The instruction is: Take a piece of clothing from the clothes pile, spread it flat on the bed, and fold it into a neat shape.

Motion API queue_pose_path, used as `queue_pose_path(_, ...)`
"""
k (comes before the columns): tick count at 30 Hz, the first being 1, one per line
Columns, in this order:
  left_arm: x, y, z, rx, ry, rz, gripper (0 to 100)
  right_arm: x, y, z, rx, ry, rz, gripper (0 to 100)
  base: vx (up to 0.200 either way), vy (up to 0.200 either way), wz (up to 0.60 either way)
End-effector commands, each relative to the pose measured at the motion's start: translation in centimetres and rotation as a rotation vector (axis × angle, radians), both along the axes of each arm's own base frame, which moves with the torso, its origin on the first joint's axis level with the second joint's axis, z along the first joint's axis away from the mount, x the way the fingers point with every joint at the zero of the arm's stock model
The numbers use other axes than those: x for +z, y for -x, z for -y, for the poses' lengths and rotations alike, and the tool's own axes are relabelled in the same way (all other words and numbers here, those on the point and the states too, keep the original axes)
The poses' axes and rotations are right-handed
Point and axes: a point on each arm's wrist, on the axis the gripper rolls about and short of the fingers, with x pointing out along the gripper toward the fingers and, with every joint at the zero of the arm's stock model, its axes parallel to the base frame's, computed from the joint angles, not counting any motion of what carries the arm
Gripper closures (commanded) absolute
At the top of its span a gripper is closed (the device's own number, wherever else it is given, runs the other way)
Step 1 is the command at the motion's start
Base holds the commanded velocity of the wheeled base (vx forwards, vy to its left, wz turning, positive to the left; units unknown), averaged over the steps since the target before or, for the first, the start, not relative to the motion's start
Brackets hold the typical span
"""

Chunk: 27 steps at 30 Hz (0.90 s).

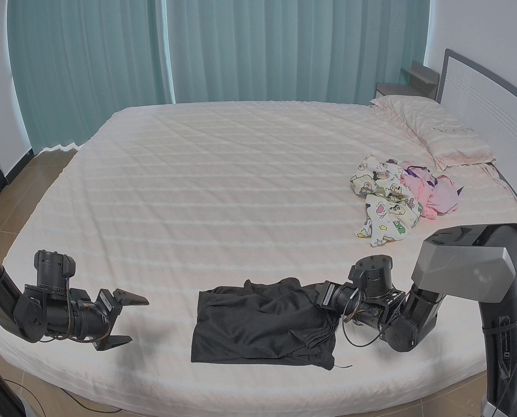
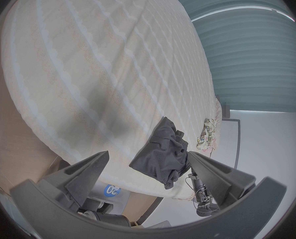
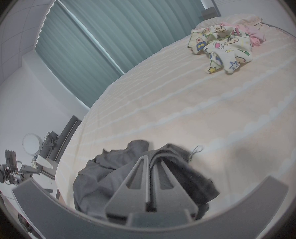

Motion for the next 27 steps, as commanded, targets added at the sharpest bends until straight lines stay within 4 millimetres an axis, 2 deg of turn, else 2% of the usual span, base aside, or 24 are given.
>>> queue_pose_path(1, -0.1, 0.0, 0.0, 0.001, 0.0, -0.002, 0, 0.4, -1.0, 1.9, -0.056, -0.008, 0.008, 100, 0.0, 0.0, 0.0)
queue_pose_path(16, -0.1, 0.0, 0.0, 0.004, -0.004, -0.005, 0, 0.1, -2.6, 3.3, -0.103, -0.08, -0.021, 100, 0.0, 0.0, 0.0)
queue_pose_path(17, -0.1, 0.0, 0.0, 0.002, -0.004, -0.005, 0, 0.1, -2.6, 3.3, -0.092, -0.085, -0.024, 0, 0.0, 0.0, 0.0)
queue_pose_path(25, -0.2, -0.1, 0.0, 0.004, -0.004, -0.005, 0, 0.7, -2.5, 3.4, -0.077, -0.104, -0.011, 0, 0.0, 0.0, 0.0)
queue_pose_path(27, -0.1, -0.1, 0.0, 0.002, -0.004, -0.004, 0, 2.5, -2.9, 4.6, -0.112, -0.119, 0.028, 0, 0.0, 0.0, 0.0)
